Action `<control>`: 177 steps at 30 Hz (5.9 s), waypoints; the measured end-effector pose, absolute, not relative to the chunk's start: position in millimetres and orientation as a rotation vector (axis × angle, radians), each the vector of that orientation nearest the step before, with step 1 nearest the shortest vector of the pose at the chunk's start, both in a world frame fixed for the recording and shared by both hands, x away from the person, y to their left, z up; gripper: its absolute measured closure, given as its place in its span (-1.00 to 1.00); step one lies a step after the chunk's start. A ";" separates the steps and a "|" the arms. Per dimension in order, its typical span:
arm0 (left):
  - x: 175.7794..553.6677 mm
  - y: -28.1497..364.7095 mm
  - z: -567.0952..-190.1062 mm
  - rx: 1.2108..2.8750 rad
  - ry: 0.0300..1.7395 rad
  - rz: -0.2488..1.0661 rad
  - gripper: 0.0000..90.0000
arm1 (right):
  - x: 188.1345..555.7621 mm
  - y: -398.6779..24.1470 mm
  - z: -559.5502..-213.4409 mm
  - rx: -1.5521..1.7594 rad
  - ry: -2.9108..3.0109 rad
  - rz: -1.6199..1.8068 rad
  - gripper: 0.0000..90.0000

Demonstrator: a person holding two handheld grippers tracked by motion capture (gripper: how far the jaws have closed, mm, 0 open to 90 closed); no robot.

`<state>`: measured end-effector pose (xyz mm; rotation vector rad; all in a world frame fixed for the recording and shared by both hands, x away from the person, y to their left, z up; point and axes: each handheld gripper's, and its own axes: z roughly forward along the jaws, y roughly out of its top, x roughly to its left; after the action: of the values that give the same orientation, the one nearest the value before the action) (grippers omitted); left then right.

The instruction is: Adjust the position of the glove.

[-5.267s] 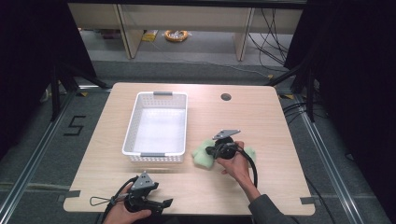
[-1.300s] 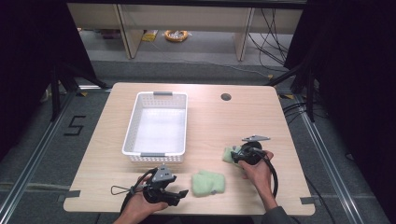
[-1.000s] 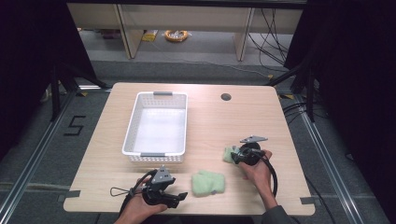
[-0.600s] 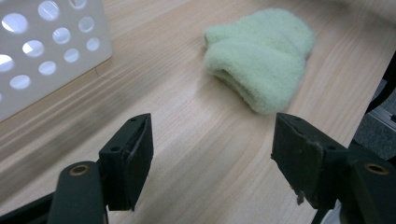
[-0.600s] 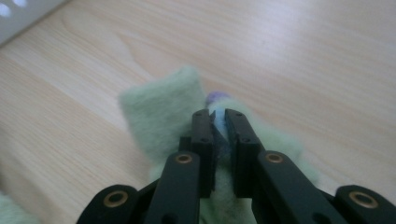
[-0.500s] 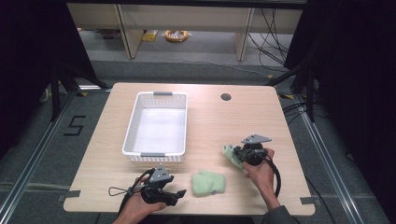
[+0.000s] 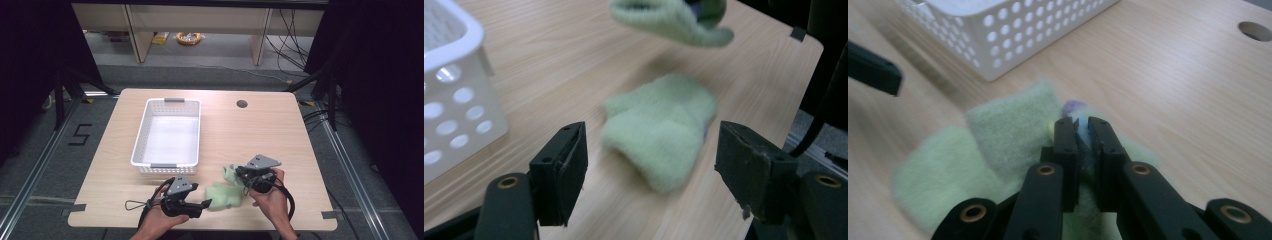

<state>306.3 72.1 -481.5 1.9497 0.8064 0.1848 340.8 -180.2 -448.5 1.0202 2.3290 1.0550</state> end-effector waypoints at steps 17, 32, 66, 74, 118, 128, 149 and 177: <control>319.1 50.2 -482.5 1.914 0.848 0.061 -0.06 | 317.1 -157.0 -450.6 0.917 2.379 1.080 0.86; 335.8 64.1 -484.9 1.942 0.848 -0.045 0.74 | 296.5 -153.8 -463.0 0.934 2.431 1.071 0.85; 344.9 65.8 -488.6 1.974 0.855 -0.073 0.80 | 312.0 -193.5 -482.4 1.058 2.605 1.100 0.80; 361.5 55.6 -470.0 1.953 0.833 -0.069 0.81 | 287.5 -183.5 -467.4 1.125 2.565 1.210 0.80; 325.8 88.1 -494.0 2.016 0.838 -0.079 0.11 | 344.3 -190.4 -481.9 1.148 2.502 1.157 0.44; 330.2 86.7 -498.5 1.990 0.833 -0.124 0.82 | 340.9 -193.8 -483.7 1.186 2.528 1.256 0.91; 356.8 83.2 -487.5 1.979 0.835 -0.103 0.85 | 293.1 -193.0 -484.6 1.292 2.443 1.345 0.90; 338.3 85.5 -499.3 1.931 1.052 -0.199 -0.21 | 306.6 -193.5 -496.7 1.377 2.390 1.237 -0.07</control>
<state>338.3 85.5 -499.3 1.9308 1.0520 -0.1991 306.6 -193.5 -496.7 1.3765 2.3904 1.2372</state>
